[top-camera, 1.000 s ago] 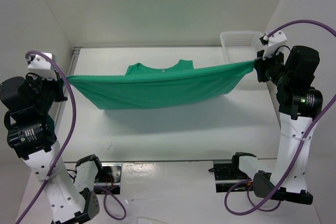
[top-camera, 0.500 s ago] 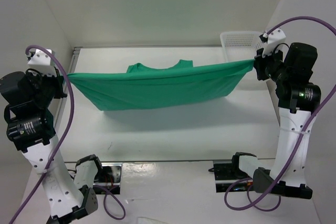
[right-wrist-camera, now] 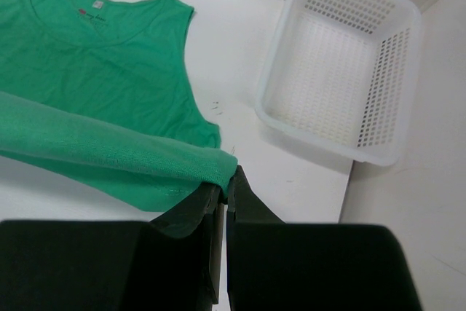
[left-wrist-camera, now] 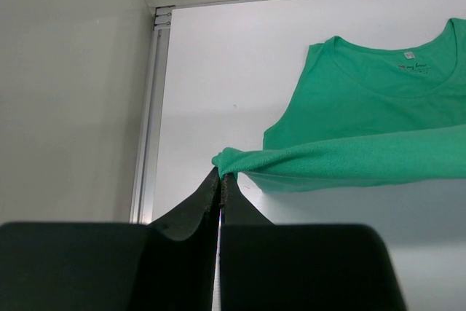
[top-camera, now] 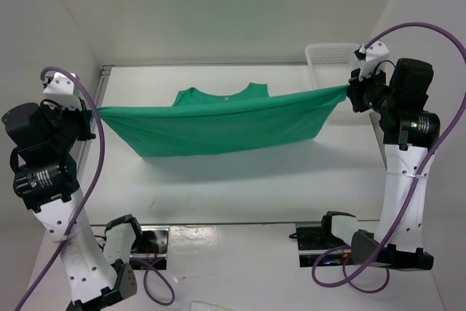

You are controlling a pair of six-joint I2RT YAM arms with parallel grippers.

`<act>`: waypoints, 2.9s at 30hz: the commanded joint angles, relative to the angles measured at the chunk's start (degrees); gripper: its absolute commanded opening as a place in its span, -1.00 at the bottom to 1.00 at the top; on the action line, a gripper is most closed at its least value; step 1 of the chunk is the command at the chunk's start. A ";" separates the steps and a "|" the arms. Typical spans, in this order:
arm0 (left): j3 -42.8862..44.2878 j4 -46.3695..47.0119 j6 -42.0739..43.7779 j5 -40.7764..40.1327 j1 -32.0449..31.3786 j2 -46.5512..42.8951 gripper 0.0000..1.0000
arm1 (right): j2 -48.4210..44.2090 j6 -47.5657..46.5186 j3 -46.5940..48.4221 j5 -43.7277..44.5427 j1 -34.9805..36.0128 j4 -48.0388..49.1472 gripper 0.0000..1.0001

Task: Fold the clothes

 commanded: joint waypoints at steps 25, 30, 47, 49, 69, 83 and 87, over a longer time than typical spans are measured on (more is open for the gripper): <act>-0.80 10.14 2.72 -0.51 0.57 15.79 -1.00 | 16.51 2.96 2.97 4.23 0.00 11.58 -1.00; 2.00 10.75 1.67 0.02 0.57 21.67 -1.00 | 22.22 2.96 6.66 6.77 1.06 12.20 -1.00; 9.56 13.48 -1.67 2.75 -1.63 38.64 -1.00 | 39.62 4.54 17.73 14.60 7.91 13.34 -1.00; 10.44 14.01 -1.68 2.22 -2.25 39.97 -1.00 | 41.04 4.54 19.57 15.21 7.91 13.34 -1.00; 18.19 15.07 -3.96 0.99 -4.44 56.49 -1.00 | 57.03 5.07 26.52 19.34 8.44 16.94 -1.00; 30.57 12.87 -3.26 0.28 -10.06 70.46 -1.00 | 70.13 5.68 39.43 21.72 10.81 15.28 -1.00; 34.96 12.34 -4.40 1.34 -10.07 74.50 -1.00 | 74.69 7.17 43.57 23.20 11.43 15.80 -0.96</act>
